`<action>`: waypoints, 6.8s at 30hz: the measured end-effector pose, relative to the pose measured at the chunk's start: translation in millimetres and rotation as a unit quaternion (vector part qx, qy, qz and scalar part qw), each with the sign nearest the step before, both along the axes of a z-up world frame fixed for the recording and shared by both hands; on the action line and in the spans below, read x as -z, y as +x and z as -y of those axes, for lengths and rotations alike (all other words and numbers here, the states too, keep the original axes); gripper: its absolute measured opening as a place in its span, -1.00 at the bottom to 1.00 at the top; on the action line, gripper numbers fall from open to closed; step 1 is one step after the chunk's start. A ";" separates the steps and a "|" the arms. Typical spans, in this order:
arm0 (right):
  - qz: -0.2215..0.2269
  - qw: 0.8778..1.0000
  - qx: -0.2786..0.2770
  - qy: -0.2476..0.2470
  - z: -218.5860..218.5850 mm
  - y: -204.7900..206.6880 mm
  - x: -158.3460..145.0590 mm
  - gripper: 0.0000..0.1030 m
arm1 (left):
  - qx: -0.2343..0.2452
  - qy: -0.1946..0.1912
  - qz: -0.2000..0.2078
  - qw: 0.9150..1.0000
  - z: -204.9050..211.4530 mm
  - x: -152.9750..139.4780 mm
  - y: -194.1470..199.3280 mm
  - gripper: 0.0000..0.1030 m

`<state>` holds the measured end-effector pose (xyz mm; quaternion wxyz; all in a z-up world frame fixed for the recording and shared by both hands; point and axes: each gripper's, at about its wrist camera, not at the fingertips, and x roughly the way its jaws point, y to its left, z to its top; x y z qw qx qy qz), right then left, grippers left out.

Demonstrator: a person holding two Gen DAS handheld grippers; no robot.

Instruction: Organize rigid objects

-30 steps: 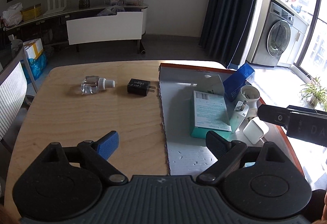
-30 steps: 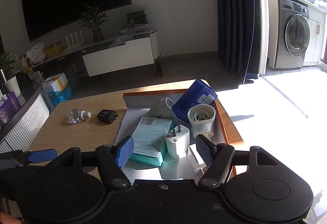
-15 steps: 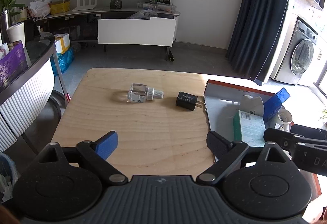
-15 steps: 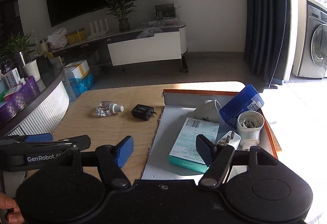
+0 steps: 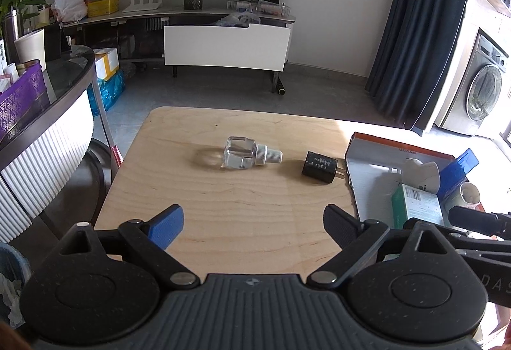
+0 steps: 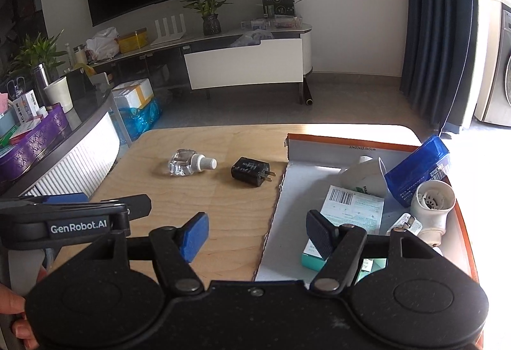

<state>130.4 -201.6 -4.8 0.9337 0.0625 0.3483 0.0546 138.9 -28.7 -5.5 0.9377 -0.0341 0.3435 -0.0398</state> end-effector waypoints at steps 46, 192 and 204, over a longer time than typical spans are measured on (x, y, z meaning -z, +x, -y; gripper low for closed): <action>-0.042 0.998 0.012 0.039 -4.9 76.6 44.6 0.56 | 0.026 0.017 0.014 0.999 -12.7 48.4 95.0 0.53; 0.084 0.987 0.137 -0.011 131.9 -123.9 -36.3 0.51 | 0.172 -0.004 0.062 0.983 132.8 -16.7 -77.7 0.54; 0.079 0.988 0.129 -0.012 134.5 -104.0 -35.5 0.51 | 0.179 -0.007 0.050 0.983 141.5 -12.1 -66.7 0.54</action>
